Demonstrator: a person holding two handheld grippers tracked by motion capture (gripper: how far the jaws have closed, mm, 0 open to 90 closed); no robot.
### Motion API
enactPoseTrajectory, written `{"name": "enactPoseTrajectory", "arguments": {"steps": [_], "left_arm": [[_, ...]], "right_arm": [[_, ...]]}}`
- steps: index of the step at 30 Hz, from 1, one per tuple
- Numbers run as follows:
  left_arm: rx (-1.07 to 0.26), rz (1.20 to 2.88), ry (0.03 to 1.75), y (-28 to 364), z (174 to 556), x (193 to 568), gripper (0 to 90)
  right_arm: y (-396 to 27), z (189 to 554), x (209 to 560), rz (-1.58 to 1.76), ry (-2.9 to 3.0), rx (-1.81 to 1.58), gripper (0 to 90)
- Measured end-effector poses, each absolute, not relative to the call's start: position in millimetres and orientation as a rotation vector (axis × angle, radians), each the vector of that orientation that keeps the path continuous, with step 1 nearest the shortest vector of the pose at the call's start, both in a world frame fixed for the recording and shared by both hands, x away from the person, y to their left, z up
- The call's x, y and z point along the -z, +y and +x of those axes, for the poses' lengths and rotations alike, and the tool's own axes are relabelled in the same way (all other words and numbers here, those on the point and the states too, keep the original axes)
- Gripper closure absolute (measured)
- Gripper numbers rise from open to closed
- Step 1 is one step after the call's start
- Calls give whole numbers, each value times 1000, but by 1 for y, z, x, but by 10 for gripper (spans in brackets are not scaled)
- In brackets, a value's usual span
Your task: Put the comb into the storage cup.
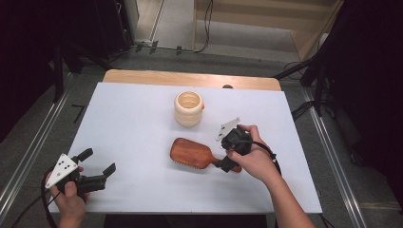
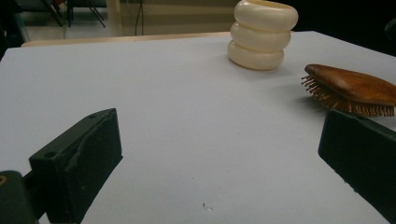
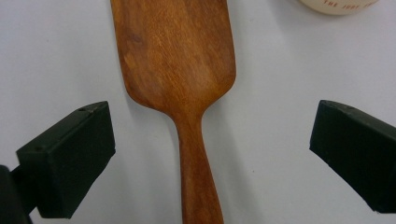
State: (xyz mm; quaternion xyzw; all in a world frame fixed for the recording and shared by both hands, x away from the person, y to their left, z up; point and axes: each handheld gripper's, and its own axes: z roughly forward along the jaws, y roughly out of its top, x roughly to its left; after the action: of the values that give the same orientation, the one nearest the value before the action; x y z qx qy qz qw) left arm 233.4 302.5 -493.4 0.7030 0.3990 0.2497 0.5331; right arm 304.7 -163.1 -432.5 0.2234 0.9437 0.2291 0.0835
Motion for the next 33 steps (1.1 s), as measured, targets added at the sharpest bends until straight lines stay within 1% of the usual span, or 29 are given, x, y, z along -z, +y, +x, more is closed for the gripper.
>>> {"name": "enactPoseTrajectory", "arguments": {"steps": [1,2,3,9,10,13,14,16,18,20,24,26,30,33], "left_arm": [[-595,1677,950,303,233,493,0],[-595,1677,950,303,233,493,0],[-596,1676,950,303,233,493,0],[-597,1681,947,302,233,493,0],[-597,1682,948,302,233,493,0],[-596,1679,945,302,233,494,0],[-596,1679,945,302,233,494,0],[-596,1683,945,301,234,494,0],[-597,1685,945,301,234,494,0],[-599,1688,946,301,233,493,0],[-597,1685,944,301,233,494,0],[-598,1686,945,301,233,493,0],[-597,1684,944,301,234,494,0],[-595,1684,944,301,234,494,0]], "right_arm": [[-162,305,434,671,2827,-682,0],[-160,305,436,664,2837,-651,34],[-158,305,437,680,2839,-633,44],[-148,307,449,639,2918,-547,61],[-146,309,452,644,2923,-512,124],[-144,310,454,666,2938,-488,131],[-142,311,457,656,2954,-465,149],[-139,312,460,654,2967,-451,217],[-138,312,461,661,2971,-444,234],[-136,313,464,648,2989,-430,286],[-131,314,469,637,2996,-384,349],[-130,315,473,638,2999,-375,396],[-130,315,479,685,2998,-361,422],[-130,314,482,705,2982,-375,424]]}}
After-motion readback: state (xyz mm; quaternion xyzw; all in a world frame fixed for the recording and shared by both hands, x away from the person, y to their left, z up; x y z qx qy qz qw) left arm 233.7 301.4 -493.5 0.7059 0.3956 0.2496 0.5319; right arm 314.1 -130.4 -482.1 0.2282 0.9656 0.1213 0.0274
